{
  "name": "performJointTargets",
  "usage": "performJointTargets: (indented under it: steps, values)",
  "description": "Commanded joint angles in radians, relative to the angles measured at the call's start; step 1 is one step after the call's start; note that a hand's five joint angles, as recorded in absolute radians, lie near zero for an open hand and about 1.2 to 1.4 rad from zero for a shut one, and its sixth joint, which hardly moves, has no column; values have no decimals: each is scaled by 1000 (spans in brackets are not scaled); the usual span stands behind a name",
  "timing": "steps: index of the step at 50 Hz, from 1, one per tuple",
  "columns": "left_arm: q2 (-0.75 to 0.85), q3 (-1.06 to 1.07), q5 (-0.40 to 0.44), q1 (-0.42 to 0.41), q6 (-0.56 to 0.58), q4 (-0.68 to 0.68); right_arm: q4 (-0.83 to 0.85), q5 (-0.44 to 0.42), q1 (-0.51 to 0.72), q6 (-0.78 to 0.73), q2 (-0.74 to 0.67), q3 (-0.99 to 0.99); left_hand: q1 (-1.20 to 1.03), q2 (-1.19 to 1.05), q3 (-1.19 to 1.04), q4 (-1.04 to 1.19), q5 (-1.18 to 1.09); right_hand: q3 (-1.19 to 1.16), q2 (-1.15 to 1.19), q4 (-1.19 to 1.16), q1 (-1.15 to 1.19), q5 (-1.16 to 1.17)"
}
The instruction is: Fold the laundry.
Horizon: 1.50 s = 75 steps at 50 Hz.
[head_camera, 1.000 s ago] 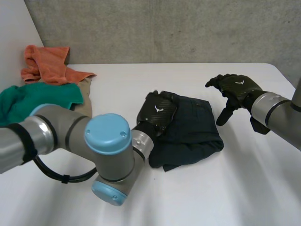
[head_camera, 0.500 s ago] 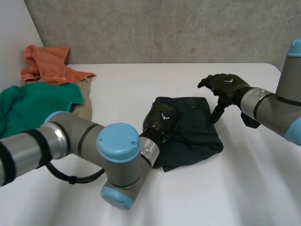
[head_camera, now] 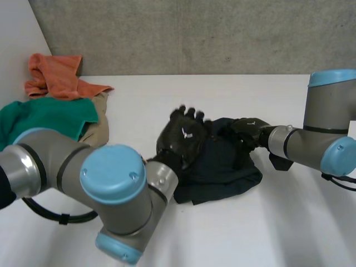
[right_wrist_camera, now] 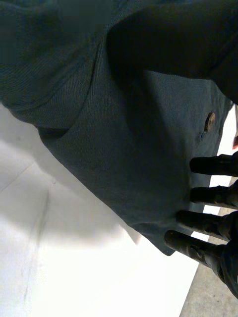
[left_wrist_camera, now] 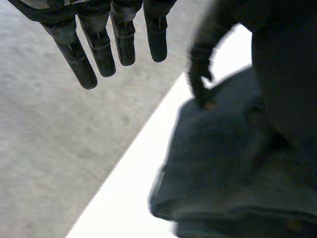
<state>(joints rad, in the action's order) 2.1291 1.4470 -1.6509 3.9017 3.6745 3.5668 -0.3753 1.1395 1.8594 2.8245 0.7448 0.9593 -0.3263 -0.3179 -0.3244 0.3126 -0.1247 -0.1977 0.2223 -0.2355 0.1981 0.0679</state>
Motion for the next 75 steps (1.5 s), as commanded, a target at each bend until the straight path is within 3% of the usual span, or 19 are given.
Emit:
performJointTargets:
  steps: [1,4,10,16,45,61,69,75]
  values:
    - [6,-144,-63,16,-132,-29,44,31,29,-40,16,50,1,-7,-1,12,-26,23,-48,61,-24,-68]
    - [26,-189,-61,28,-186,-92,58,40,32,-43,28,62,-2,-10,-4,15,-29,23,-48,61,-24,-68]
    - [219,-333,-59,19,-287,-334,95,46,32,-45,50,94,10,2,8,4,-17,23,-48,61,-24,-68]
    - [305,-384,-61,19,-327,-402,111,80,40,-46,53,111,4,-4,2,10,-23,23,-48,61,-24,-68]
    - [318,-407,-50,41,-314,-418,153,98,47,-137,62,134,19,10,17,-5,-8,23,-48,61,-24,-68]
    - [339,-407,-52,53,-240,-410,176,138,47,-266,2,127,69,60,67,-55,42,23,-48,61,-24,-68]
    - [229,-396,-52,53,-249,-410,211,140,47,-195,128,160,75,66,73,-61,48,23,-48,61,-24,-68]
    - [135,-356,-50,68,-249,-410,298,146,40,-31,241,281,98,90,96,-84,71,23,-48,61,-24,-68]
